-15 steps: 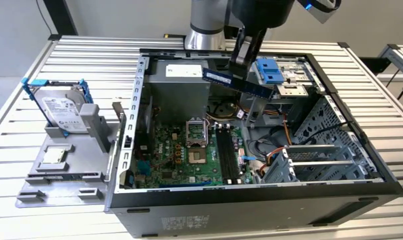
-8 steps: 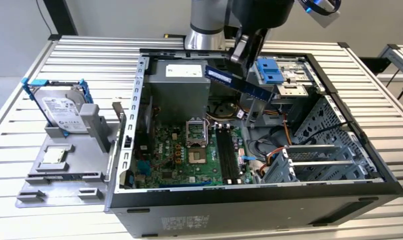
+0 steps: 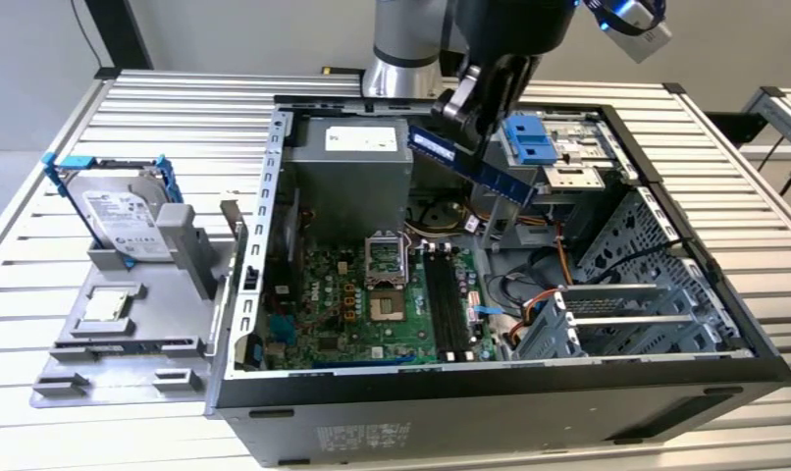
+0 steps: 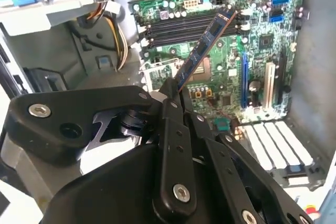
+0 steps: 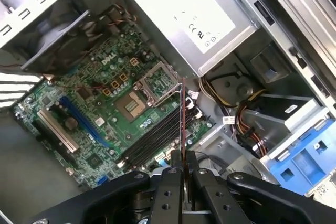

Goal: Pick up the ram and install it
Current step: 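Insert the ram into the slot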

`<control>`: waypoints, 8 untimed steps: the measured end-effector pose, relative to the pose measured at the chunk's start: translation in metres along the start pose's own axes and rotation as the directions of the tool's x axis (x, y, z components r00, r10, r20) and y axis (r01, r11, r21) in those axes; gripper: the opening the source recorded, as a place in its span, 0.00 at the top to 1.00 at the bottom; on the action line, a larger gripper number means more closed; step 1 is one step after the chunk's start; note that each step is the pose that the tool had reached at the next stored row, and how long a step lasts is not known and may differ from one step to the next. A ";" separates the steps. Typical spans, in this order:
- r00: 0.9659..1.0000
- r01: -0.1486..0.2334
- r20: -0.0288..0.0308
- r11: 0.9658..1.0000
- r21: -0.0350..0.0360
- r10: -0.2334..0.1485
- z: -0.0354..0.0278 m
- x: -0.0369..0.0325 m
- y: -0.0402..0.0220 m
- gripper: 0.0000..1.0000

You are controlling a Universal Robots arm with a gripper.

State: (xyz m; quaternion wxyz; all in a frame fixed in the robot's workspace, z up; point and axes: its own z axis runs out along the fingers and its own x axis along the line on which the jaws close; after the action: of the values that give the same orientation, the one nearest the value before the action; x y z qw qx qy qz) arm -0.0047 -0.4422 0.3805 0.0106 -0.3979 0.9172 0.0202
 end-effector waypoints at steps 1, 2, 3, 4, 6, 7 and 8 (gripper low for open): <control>1.000 -0.017 0.000 1.000 0.001 0.017 0.0000 0.0000 0.0000 1.00; 0.999 -0.040 0.001 0.999 0.001 0.040 0.0000 0.0000 0.0000 1.00; 0.998 -0.056 0.002 0.998 0.002 0.056 0.0000 0.0000 0.0000 1.00; 0.997 -0.075 0.002 0.997 0.003 0.075 0.0000 0.0000 0.0000 1.00; 0.993 -0.121 0.004 0.993 0.004 0.121 -0.0001 0.0000 0.0000 1.00; 0.989 -0.147 0.005 0.989 0.005 0.147 0.0000 0.0000 0.0000 1.00; 0.986 -0.169 0.005 0.986 0.006 0.169 0.0000 0.0000 0.0000 1.00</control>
State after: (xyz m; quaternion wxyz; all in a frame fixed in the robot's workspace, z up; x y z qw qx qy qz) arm -0.0047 -0.4422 0.3805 0.0123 -0.3183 0.9477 0.0192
